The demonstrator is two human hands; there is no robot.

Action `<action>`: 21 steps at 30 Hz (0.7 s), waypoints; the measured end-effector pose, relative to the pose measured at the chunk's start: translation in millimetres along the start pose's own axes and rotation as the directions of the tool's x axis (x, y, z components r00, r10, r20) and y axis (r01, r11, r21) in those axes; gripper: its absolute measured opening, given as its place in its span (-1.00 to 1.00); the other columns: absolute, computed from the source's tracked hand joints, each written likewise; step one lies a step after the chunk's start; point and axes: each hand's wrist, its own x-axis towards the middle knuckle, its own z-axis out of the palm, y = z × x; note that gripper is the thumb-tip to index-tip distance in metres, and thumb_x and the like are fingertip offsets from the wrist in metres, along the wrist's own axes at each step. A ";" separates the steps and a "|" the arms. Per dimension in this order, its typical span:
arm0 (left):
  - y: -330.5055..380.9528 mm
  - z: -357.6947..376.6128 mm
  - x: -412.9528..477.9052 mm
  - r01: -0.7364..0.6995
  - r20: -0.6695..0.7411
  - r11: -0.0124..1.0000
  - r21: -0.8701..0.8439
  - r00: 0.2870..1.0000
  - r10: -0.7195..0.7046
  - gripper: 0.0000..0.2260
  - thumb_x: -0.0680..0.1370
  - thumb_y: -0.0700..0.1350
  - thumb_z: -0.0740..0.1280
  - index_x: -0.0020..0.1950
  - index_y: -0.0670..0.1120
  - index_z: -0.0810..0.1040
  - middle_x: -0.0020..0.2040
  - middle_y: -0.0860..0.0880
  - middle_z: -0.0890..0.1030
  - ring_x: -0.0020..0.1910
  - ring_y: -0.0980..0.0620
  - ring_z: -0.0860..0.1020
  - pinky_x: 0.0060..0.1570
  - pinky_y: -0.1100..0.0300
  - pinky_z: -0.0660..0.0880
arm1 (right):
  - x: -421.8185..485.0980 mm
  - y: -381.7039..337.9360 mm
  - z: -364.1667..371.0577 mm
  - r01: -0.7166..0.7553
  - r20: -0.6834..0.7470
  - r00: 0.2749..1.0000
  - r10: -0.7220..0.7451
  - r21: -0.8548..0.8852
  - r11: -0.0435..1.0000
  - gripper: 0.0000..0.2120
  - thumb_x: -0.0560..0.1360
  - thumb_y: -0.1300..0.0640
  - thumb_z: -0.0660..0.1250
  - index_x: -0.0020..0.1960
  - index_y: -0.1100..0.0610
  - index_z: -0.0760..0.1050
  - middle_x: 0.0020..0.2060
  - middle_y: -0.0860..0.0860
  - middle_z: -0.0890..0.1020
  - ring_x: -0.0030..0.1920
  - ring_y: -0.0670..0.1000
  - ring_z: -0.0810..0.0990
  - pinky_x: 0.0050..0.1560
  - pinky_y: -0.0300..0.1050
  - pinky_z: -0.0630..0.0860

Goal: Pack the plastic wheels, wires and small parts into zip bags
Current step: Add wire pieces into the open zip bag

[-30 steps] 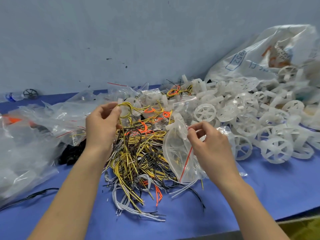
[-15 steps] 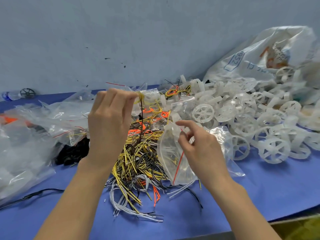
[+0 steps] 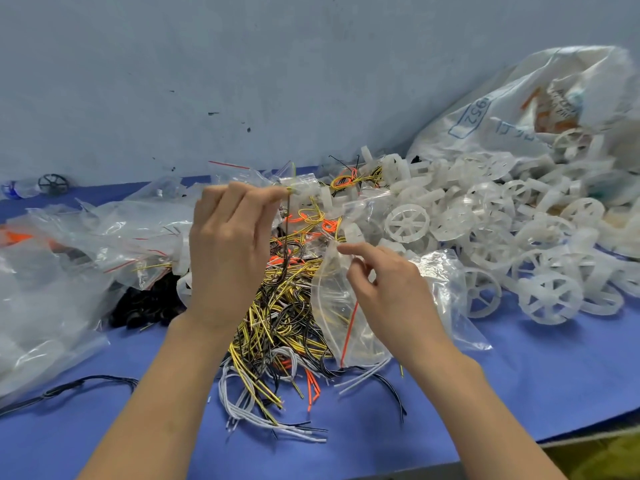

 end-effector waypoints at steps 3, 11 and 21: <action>6.8 1.2 -2.8 0.023 0.106 0.991 -0.130 0.994 -0.009 -0.84 0.63 -0.12 0.31 0.16 -0.12 0.61 -0.05 -0.03 0.60 -0.04 -0.06 0.47 -0.03 0.14 0.43 | 8.1 -5.9 4.6 0.000 0.038 0.999 -0.001 0.038 0.999 -0.72 0.63 0.04 0.21 0.31 -0.07 0.54 -0.12 -0.11 0.58 -0.19 -0.05 0.50 -0.15 -0.09 0.40; 19.0 9.1 -12.6 -0.042 0.157 0.982 -0.184 0.985 0.071 -0.84 0.62 -0.13 0.33 0.17 -0.08 0.62 -0.05 0.01 0.60 -0.03 -0.04 0.50 -0.07 0.15 0.46 | 21.7 -17.7 20.4 -0.054 0.059 0.997 0.044 0.171 0.984 -0.80 0.61 -0.02 0.28 0.07 0.02 0.63 -0.28 -0.10 0.59 -0.19 0.08 0.58 -0.12 0.04 0.51; -0.4 -7.8 0.0 0.285 -0.040 0.938 -0.197 0.954 -0.298 -0.89 0.65 -0.03 0.27 0.14 0.06 0.55 -0.05 0.03 0.55 -0.06 -0.04 0.51 -0.11 0.04 0.48 | 22.7 -21.7 22.8 0.022 0.054 0.998 -0.022 0.006 1.000 -0.75 0.62 -0.07 0.26 -0.11 0.04 0.60 -0.23 -0.05 0.59 -0.20 0.02 0.52 -0.21 0.00 0.45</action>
